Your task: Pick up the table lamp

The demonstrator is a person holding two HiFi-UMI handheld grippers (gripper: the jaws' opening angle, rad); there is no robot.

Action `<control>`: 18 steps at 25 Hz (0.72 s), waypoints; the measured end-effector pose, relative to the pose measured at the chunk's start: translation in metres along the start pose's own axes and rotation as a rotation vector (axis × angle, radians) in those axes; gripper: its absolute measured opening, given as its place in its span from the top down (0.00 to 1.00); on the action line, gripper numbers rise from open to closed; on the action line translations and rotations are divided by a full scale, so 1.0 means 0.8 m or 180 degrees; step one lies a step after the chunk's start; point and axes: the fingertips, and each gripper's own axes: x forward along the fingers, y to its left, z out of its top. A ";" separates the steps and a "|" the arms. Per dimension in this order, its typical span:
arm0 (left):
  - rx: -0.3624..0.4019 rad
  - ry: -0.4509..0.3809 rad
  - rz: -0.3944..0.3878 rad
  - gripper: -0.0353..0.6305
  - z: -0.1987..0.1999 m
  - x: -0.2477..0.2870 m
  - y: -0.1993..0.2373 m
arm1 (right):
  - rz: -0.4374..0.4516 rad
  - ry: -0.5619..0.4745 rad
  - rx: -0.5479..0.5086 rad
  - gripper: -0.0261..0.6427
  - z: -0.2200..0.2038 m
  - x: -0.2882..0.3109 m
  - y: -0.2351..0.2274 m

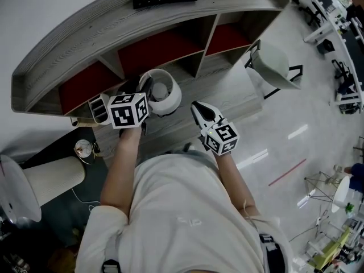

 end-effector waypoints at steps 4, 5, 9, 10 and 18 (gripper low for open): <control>-0.0047 -0.0036 -0.0040 0.74 0.000 0.000 -0.003 | -0.0013 -0.0005 0.0054 0.92 -0.002 0.001 -0.003; -0.0025 -0.0023 -0.0046 0.75 -0.001 0.000 -0.004 | -0.0010 -0.0004 0.0065 0.92 -0.002 0.001 -0.004; 0.0025 -0.0003 -0.0058 0.76 -0.004 -0.004 -0.003 | 0.0020 0.0021 0.0072 0.92 -0.006 0.005 0.000; 0.0016 -0.0009 -0.0045 0.77 -0.005 -0.006 -0.002 | 0.0030 0.0029 0.0071 0.92 -0.007 0.006 0.001; 0.0168 -0.0007 0.0247 0.86 -0.016 -0.030 0.028 | 0.0098 0.0095 0.0065 0.92 -0.014 0.012 0.011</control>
